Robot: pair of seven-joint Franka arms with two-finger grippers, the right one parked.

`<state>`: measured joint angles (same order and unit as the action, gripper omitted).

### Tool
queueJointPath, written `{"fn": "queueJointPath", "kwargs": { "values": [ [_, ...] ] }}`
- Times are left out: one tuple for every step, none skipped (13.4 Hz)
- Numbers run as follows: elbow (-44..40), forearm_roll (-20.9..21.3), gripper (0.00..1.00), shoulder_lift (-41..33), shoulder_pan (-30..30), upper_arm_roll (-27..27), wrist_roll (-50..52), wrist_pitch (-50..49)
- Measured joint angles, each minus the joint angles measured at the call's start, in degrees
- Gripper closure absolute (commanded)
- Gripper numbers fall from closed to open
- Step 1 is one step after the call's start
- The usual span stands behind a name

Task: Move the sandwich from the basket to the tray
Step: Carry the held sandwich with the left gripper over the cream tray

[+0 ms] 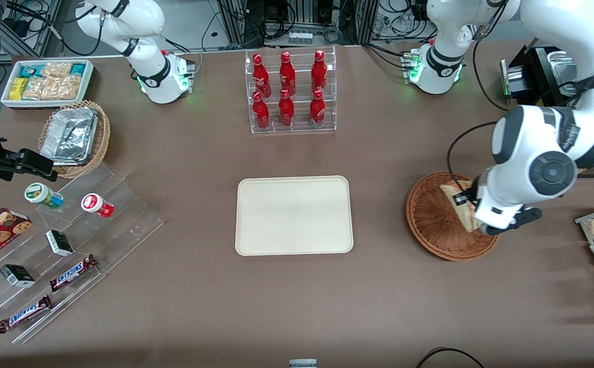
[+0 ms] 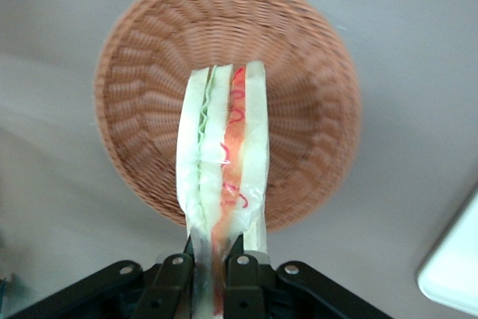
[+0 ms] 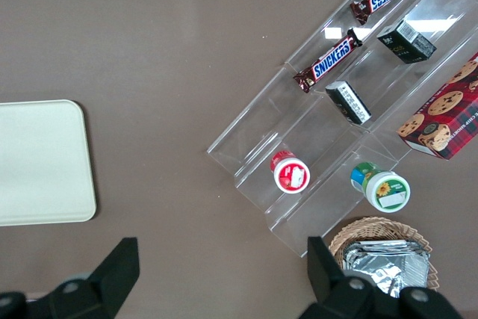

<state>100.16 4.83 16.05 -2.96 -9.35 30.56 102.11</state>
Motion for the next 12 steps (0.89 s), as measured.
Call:
{"fn": "queueJointPath", "kwargs": {
  "values": [
    [-0.23,0.01,1.00,0.03,-0.13,-1.99,-0.29,0.01],
    [-0.38,0.01,1.00,0.15,-0.25,-4.13,-0.56,0.08],
    [-0.87,0.01,1.00,0.48,-0.64,-6.33,-0.63,0.14],
    [-1.78,0.00,1.00,1.11,-1.59,-7.89,-0.63,0.16],
    [-3.03,0.00,1.00,2.12,-3.23,-8.67,-0.63,0.18],
    [-4.39,0.00,1.00,3.50,-5.26,-8.90,-0.60,0.22],
    [-5.78,0.00,1.00,5.27,-7.33,-8.96,-0.55,0.49],
    [-7.02,-0.02,1.00,7.21,-9.20,-9.00,-0.43,1.36],
    [-8.03,-0.02,1.00,9.20,-11.01,-9.02,0.10,2.90],
    [-8.85,-0.01,1.00,11.05,-12.64,-9.04,1.22,4.36],
    [-9.77,0.01,1.00,12.89,-14.08,-9.05,2.21,5.59],
    [-10.93,0.01,1.00,14.69,-15.32,-9.05,2.59,6.45]
  ]
}}
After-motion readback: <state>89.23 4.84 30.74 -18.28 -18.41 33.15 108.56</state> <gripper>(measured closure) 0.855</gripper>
